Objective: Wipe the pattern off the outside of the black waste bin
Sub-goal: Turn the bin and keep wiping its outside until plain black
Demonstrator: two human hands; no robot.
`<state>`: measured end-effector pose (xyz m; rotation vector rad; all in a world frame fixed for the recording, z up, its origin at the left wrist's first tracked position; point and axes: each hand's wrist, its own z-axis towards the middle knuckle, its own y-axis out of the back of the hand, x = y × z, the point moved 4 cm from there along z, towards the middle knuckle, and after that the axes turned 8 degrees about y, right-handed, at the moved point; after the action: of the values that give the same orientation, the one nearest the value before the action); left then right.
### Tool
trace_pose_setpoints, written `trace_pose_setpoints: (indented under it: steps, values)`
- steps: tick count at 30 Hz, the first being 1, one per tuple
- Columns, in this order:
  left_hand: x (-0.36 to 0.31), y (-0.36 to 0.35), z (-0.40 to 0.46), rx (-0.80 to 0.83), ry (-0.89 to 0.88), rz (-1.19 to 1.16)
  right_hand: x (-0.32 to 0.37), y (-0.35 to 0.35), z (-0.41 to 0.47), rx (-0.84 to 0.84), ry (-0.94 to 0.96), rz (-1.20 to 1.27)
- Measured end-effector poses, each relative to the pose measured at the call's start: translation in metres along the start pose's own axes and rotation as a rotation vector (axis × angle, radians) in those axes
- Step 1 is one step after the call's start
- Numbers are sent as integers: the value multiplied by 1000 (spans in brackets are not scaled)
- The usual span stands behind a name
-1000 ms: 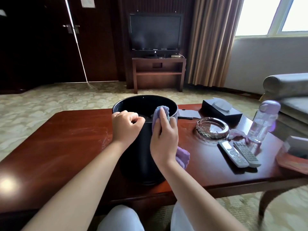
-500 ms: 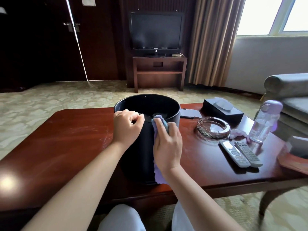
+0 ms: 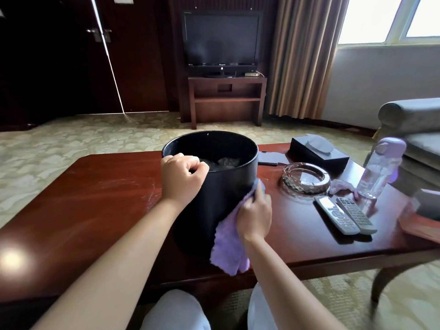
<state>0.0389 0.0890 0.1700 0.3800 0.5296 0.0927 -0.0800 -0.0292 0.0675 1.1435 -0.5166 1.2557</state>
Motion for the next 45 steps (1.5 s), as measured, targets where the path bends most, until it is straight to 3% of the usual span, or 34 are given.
trace_pose_setpoints:
  steps: [4, 7, 11, 14, 17, 21, 24, 30, 33, 35, 37, 39, 42, 44, 45]
  values:
    - [-1, -2, -1, 7, 11, -1, -68, -21, -34, 391, -300, -49]
    - [1, 1, 3, 52, 33, -7, -82, -25, -42, 498, -415, -45]
    - [14, 10, 12, 134, 27, 30, -69, -25, -33, 459, -466, 49]
    - [14, 16, 3, -13, 2, 268, -65, -17, -29, 333, -529, 136]
    - [-4, 11, -14, -163, 111, 353, -66, -5, -29, 193, -596, 157]
    - [-43, -20, -34, -1, 244, 296, -63, 7, -35, 121, -602, 167]
    - [-49, -29, -37, 110, 306, 232, -44, 15, -28, 82, -453, 239]
    - [-40, -19, -31, 80, 283, 105, 49, 15, -5, -33, 223, 334]
    - [-33, -12, -32, 54, 235, 59, 64, 12, 12, -68, 329, 253]
    - [-26, -10, -31, 21, 220, 38, 53, 4, 25, -73, 234, 306]
    - [-20, -7, -29, -15, 227, 24, 30, -10, 32, -48, 17, 360]
    - [-12, -3, -26, -40, 232, 7, -6, -29, 21, 64, -277, 310]
    - [7, 6, -18, -63, 235, -66, -54, -53, -18, 216, -568, 201]
    - [19, 13, -13, -93, 259, -122, -50, -58, -32, 211, -657, 311]
    - [22, 15, -10, -108, 272, -135, -38, -56, -29, 186, -603, 346]
